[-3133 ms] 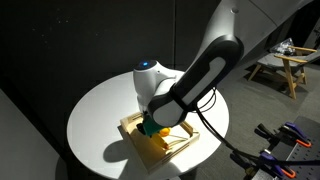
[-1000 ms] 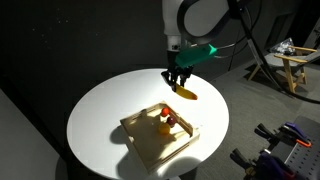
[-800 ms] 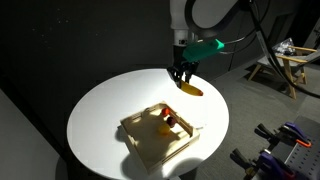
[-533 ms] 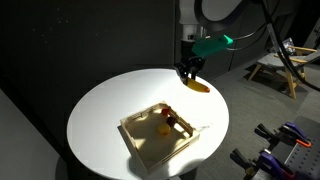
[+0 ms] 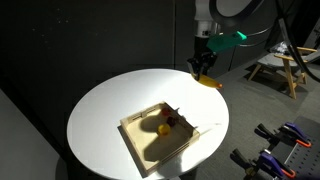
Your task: Remove the banana from the box
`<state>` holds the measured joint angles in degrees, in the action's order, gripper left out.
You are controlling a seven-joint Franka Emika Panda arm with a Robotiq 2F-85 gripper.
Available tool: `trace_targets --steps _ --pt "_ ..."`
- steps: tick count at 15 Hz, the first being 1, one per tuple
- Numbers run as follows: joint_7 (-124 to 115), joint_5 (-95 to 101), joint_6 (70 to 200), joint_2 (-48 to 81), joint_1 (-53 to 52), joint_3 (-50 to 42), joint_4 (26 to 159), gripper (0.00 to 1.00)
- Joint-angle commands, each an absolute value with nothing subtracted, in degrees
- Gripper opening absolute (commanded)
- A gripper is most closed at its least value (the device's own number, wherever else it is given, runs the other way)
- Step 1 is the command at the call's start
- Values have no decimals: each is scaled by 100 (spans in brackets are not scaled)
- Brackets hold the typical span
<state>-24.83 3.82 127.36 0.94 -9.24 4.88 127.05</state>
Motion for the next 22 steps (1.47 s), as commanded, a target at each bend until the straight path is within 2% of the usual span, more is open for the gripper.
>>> trace_targets --steps 1,8,12,13,22 --pt "-2296 358 13024 -50 -705 453 12994 15" --pt "-2342 479 13864 231 -469 320 13308 15" --pt "-2431 416 13863 342 -488 282 13293 15" --pt "-2431 419 13879 376 -487 268 13298 40" --pt "-2432 419 13879 399 -500 276 13298 40"
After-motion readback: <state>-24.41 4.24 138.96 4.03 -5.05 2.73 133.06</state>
